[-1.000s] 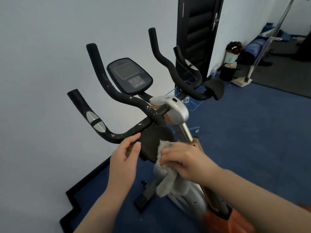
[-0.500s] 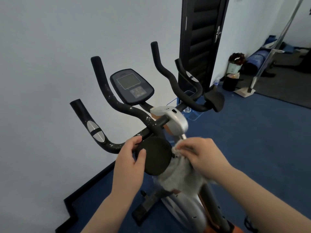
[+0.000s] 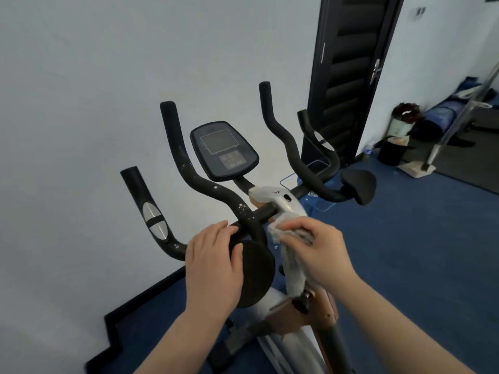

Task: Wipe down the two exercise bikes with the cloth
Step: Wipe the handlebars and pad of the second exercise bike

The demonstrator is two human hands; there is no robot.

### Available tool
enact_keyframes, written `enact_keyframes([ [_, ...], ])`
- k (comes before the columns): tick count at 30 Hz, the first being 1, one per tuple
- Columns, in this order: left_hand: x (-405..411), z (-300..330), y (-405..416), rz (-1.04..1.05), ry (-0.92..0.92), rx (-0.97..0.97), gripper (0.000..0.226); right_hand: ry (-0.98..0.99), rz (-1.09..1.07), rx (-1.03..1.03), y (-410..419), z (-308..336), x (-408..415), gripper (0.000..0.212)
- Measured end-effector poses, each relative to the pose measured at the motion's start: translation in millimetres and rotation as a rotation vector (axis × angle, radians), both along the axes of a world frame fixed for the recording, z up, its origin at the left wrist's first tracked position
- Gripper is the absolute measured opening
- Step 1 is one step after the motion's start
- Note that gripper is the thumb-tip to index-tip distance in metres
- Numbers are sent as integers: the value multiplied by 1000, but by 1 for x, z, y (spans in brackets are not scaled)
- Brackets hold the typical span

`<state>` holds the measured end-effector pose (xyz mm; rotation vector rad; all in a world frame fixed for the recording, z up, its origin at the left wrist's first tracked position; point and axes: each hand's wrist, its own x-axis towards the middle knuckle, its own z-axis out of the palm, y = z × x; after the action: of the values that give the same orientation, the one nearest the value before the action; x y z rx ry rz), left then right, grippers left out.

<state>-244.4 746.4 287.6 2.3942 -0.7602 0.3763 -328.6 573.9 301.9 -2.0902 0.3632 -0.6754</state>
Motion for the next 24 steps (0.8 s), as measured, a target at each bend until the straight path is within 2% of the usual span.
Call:
enact_keyframes([
  [3, 0, -3, 2, 51, 52, 38, 35, 50, 198, -94, 6, -12, 20, 15],
  [8, 1, -5, 2, 80, 111, 110, 49, -116, 202, -88, 8, -36, 28, 22],
  [11, 3, -4, 1, 68, 118, 115, 52, -148, 188, -118, 6, -34, 40, 10],
  [14, 2, -3, 0, 55, 123, 82, 47, -152, 171, -164, 8, -31, 53, 9],
  [16, 1, -2, 0, 43, 125, 68, 46, -108, 87, -112, 9, -27, 62, 7],
  [19, 4, -3, 3, 16, 140, 102, 49, -45, -246, 140, -3, -16, 62, 2],
  [20, 6, -3, 5, 5, 145, 126, 52, -64, -293, 156, -6, -15, 55, 3],
  [21, 11, -1, 6, -7, 148, 141, 56, -83, -277, 124, -6, -14, 46, 4],
  [24, 28, 7, 11, -33, 175, 162, 69, -32, -53, -18, 12, -16, 31, 9],
])
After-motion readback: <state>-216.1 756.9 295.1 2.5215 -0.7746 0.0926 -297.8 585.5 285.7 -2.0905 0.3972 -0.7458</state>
